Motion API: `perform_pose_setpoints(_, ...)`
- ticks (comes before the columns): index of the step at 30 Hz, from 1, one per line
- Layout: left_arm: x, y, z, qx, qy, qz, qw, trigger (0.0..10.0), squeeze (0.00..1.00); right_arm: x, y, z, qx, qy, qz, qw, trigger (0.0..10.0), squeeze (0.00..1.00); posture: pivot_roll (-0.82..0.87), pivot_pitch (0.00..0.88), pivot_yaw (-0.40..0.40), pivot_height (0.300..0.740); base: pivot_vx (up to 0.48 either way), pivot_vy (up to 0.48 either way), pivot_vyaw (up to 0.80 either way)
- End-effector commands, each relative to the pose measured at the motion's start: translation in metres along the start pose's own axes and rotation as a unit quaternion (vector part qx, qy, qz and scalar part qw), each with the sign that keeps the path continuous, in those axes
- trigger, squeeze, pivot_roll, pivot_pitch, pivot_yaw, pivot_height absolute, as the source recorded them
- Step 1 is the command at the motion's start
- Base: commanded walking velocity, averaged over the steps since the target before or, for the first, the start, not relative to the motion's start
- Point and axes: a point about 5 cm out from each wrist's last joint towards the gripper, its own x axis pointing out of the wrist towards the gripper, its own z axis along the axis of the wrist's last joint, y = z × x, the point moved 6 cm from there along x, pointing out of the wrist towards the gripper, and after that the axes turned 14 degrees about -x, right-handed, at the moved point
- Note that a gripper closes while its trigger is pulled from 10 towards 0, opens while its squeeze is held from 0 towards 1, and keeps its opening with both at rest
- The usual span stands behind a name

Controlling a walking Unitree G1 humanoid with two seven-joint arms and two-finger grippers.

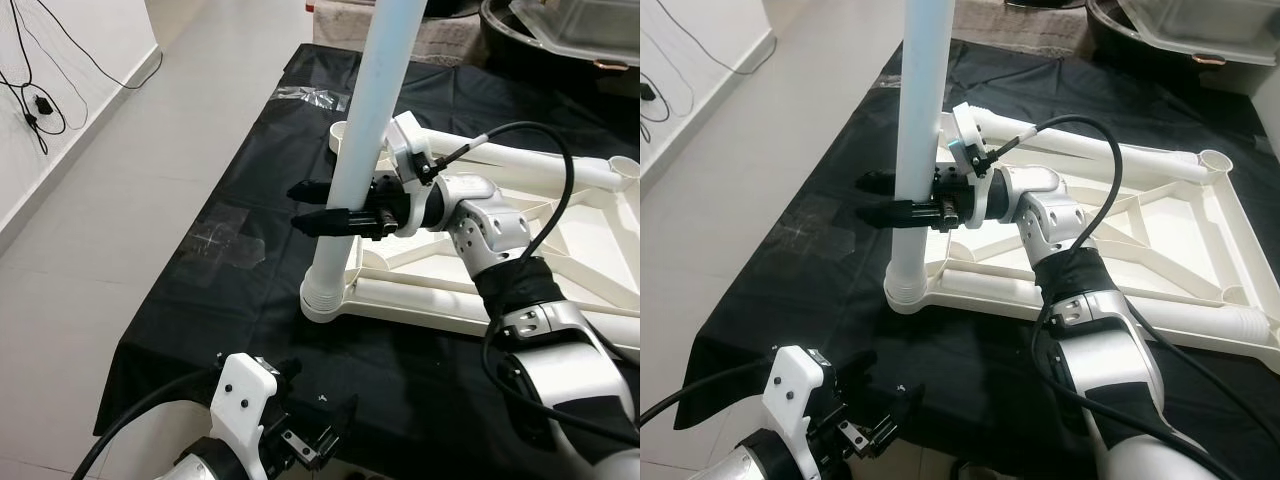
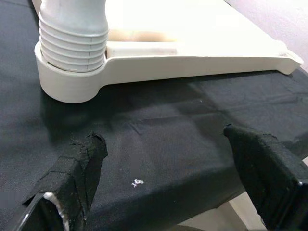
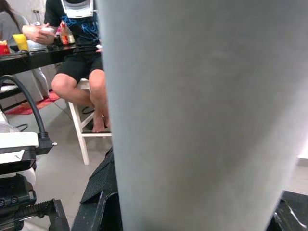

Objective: Building children table

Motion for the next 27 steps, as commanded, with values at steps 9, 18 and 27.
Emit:
perform_pose_setpoints(9,0.000,0.000,-0.010,0.002,0.020,-0.001,1.000,10.0,0.00,0.003,0.023,-0.007,-0.023,0.028,0.064,0.997,10.0,0.00,0.12,0.242,-0.077,0.740,0.000,0.000,0.00)
perform_pose_setpoints(18,0.000,0.000,-0.011,0.003,0.023,-0.002,1.000,10.0,0.00,0.005,0.028,-0.004,-0.036,0.025,0.079,0.996,10.0,0.00,0.11,0.235,-0.074,0.740,0.000,0.000,0.00)
perform_pose_setpoints(27,0.000,0.000,-0.012,0.005,0.024,-0.002,1.000,10.0,0.00,0.014,0.031,-0.019,-0.007,0.038,0.069,0.997,10.0,0.00,0.11,0.237,-0.079,0.740,0.000,0.000,0.00)
